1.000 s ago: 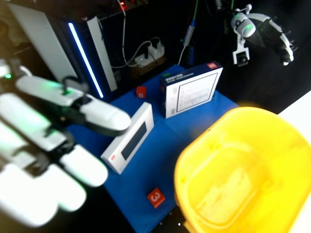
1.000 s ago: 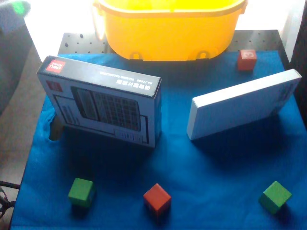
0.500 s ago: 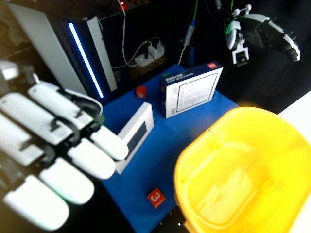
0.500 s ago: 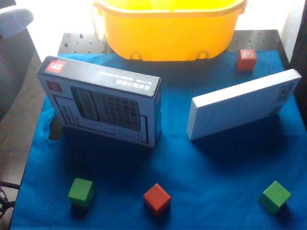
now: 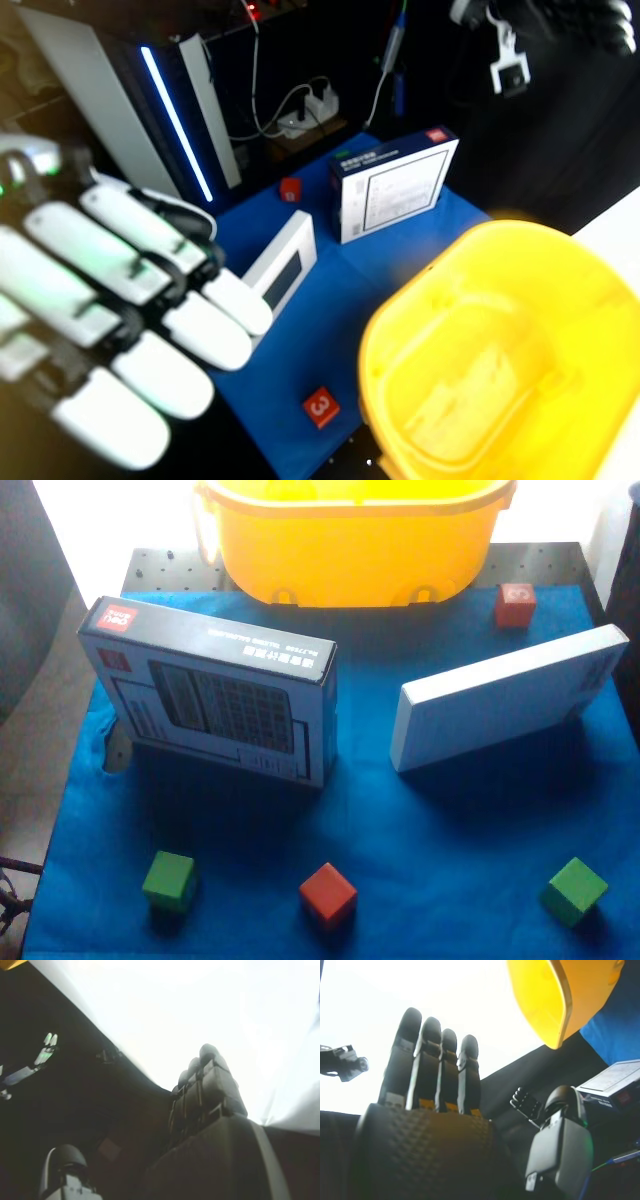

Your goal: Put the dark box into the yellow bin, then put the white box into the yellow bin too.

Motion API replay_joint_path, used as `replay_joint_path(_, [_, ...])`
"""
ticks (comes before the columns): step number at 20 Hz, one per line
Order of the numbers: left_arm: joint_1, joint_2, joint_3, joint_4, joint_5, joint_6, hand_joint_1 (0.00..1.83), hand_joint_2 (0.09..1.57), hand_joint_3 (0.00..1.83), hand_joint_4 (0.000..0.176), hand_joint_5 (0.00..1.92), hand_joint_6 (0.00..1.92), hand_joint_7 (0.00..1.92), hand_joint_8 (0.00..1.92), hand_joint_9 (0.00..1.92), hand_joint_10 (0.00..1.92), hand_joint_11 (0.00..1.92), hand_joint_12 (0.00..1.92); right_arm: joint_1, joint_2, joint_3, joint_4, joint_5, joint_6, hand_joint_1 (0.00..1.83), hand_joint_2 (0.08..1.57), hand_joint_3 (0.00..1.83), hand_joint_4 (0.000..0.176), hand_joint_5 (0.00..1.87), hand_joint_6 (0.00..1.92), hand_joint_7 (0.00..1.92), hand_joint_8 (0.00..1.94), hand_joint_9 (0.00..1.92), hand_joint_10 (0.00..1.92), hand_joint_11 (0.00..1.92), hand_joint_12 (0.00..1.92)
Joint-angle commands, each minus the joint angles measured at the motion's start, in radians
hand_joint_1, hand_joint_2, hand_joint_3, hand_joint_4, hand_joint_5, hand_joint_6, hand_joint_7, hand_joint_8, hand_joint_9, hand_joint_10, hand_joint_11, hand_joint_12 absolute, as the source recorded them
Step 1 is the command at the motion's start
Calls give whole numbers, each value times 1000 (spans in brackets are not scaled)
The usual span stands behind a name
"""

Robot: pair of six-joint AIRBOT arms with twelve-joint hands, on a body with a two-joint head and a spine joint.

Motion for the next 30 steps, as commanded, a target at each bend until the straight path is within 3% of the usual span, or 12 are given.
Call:
replay_joint_path(1, [-5, 8, -7, -11, -82, -9, 357, 891, 8, 57, 0, 0, 57, 0, 116, 1, 115, 51, 11, -3, 7, 10, 122, -3, 261, 869, 7, 0, 474, 0, 434, 5, 477, 6, 335, 346])
replay_joint_path(3, [-5, 20, -26, 63, -52, -12, 284, 882, 0, 71, 0, 0, 38, 3, 88, 0, 159, 57, 7, -16, 15, 10, 122, -3, 252, 881, 9, 0, 464, 0, 441, 6, 480, 5, 337, 343])
replay_joint_path(4, [-6, 19, -30, 87, -41, -15, 329, 861, 0, 59, 0, 0, 39, 3, 90, 1, 143, 46, 4, -22, 18, 11, 122, -3, 251, 880, 7, 0, 472, 4, 443, 6, 480, 5, 340, 344])
replay_joint_path(7, [-20, -3, -23, 124, 5, -16, 377, 785, 0, 76, 0, 0, 51, 3, 59, 2, 72, 10, -9, -31, 23, 17, 122, -3, 261, 883, 5, 0, 458, 0, 447, 5, 489, 7, 345, 345])
replay_joint_path(10, [-58, -50, 20, 195, 86, -74, 531, 738, 0, 113, 0, 0, 40, 0, 97, 5, 98, 15, -16, -37, 29, 17, 122, -3, 262, 886, 5, 0, 400, 0, 420, 0, 478, 1, 322, 332])
replay_joint_path(16, [-111, -109, 70, 311, 200, -143, 599, 691, 0, 141, 0, 0, 35, 0, 111, 0, 139, 22, -17, -37, 30, 18, 122, -3, 243, 856, 0, 0, 373, 0, 425, 0, 486, 1, 315, 321])
replay_joint_path(19, [-118, -121, 74, 343, 228, -152, 527, 754, 21, 141, 0, 0, 12, 2, 80, 1, 109, 8, -18, -37, 30, 18, 122, -3, 239, 866, 0, 0, 341, 0, 404, 0, 458, 0, 283, 304])
replay_joint_path(20, [-122, -124, 76, 351, 233, -156, 490, 755, 18, 125, 0, 0, 33, 10, 95, 7, 128, 16, -19, -37, 30, 18, 122, -3, 242, 867, 0, 0, 325, 0, 389, 0, 447, 0, 267, 296])
replay_joint_path(24, [-168, -167, 117, 434, 285, -219, 533, 731, 0, 120, 0, 0, 24, 2, 97, 4, 117, 10, -32, -30, 29, 19, 122, -3, 236, 861, 0, 0, 340, 6, 420, 10, 483, 13, 291, 308])
replay_joint_path(26, [-187, -187, 131, 455, 301, -230, 527, 684, 0, 168, 0, 0, 4, 1, 61, 0, 99, 2, -32, -30, 29, 19, 122, -3, 273, 819, 0, 0, 337, 3, 421, 8, 467, 4, 283, 307])
replay_joint_path(29, [-194, -205, 139, 472, 310, -239, 597, 667, 0, 175, 0, 0, 0, 0, 46, 0, 82, 3, -32, -31, 29, 20, 122, -3, 296, 784, 0, 0, 336, 3, 429, 7, 453, 0, 266, 306])
replay_joint_path(30, [-195, -212, 143, 481, 316, -247, 630, 655, 0, 162, 0, 0, 0, 0, 48, 1, 97, 9, -32, -31, 29, 20, 122, -3, 292, 799, 0, 0, 342, 5, 429, 6, 460, 4, 278, 313])
